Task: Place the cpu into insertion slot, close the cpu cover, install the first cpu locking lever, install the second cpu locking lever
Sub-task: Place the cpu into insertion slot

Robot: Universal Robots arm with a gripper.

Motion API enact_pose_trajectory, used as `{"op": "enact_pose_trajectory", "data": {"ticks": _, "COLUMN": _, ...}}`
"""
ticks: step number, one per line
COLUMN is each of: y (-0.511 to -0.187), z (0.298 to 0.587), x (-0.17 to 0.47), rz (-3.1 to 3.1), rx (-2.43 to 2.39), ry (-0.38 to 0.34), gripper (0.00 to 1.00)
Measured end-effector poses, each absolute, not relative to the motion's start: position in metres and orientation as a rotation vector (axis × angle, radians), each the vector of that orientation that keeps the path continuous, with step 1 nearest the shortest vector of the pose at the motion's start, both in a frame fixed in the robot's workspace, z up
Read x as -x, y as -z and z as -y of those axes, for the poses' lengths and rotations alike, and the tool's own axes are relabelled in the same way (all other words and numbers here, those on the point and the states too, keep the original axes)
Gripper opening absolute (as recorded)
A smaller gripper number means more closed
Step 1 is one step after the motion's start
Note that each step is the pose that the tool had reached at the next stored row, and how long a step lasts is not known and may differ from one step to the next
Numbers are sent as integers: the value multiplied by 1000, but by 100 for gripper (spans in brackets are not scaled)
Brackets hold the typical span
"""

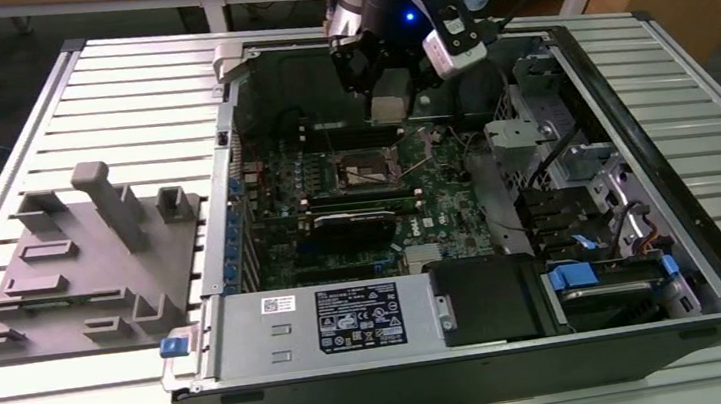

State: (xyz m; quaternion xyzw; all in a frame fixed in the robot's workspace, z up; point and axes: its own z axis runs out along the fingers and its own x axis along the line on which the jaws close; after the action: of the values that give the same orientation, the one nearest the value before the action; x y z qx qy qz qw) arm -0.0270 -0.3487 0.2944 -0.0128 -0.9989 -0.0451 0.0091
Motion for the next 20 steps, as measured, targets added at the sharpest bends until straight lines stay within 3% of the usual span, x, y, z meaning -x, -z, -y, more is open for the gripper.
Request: {"op": "enact_pose_trajectory", "data": {"ticks": 20, "y": -283, "z": 349, "x": 27, "rz": 3120, "rx": 40, "ry": 141, "gripper": 54}}
